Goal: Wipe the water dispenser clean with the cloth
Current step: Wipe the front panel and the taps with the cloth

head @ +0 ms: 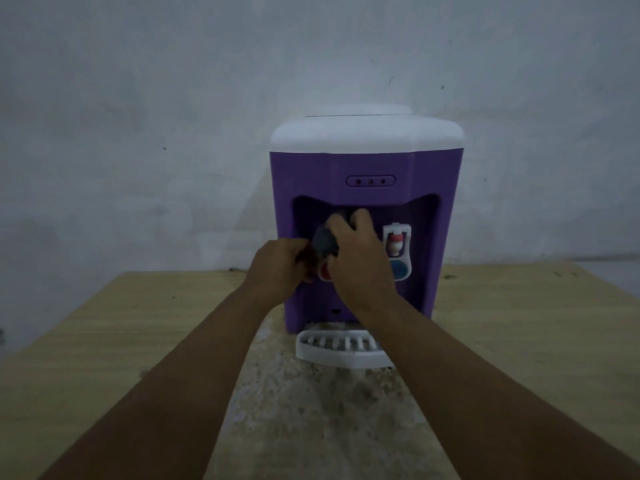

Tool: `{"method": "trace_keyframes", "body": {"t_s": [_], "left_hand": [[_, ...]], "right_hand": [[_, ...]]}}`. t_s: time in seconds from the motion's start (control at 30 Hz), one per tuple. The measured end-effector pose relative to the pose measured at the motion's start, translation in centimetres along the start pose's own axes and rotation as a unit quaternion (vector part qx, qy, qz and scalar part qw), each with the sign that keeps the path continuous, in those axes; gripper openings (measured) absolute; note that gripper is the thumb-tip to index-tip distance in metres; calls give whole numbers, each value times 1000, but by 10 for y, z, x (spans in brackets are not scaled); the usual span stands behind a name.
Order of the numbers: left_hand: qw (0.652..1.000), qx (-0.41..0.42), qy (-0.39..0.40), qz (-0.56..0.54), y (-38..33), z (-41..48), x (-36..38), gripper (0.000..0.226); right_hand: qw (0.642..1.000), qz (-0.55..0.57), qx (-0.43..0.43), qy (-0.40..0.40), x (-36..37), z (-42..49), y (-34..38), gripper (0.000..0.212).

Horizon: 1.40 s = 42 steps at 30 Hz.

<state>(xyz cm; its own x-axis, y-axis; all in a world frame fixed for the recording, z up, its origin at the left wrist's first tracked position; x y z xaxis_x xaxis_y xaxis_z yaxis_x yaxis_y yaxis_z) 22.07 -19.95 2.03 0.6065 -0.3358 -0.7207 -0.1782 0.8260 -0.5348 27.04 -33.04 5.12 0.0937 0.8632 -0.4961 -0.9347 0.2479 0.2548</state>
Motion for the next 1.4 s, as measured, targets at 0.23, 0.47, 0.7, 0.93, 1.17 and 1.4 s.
{"method": "trace_keyframes", "body": {"t_s": [0.23, 0.47, 0.7, 0.93, 1.17, 1.4], "left_hand": [[999, 14, 20, 26, -4, 1, -4, 8], [1000, 6, 21, 11, -1, 3, -2, 11], [998, 13, 35, -45, -2, 0, -1, 7], [999, 24, 24, -34, -3, 0, -2, 7], [998, 2, 31, -53, -4, -2, -1, 8], [999, 4, 24, -28, -2, 1, -2, 10]], "right_hand": [[997, 8, 8, 76, 12, -3, -5, 22], [996, 11, 7, 92, 13, -13, -8, 27], [977, -17, 15, 210, 17, -20, -28, 30], [991, 67, 103, 59, -1, -12, -33, 23], [973, 112, 191, 65, 22, -36, -45, 14], [961, 144, 234, 25, 40, -49, -33, 12]]}}
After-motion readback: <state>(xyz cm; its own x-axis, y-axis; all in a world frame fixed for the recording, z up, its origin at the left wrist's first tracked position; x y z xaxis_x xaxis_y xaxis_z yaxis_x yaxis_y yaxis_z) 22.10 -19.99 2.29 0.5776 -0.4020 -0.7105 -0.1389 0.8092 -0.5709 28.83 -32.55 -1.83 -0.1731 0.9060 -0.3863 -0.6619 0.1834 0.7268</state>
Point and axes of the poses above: each hand's wrist, its own z-axis towards the middle knuckle, its own x-axis out of the palm, y = z × x, the point moved 6 cm from there along z, towards the middle knuckle, and after that the axes turned 3 degrees about -x, right-handed, at the moved point
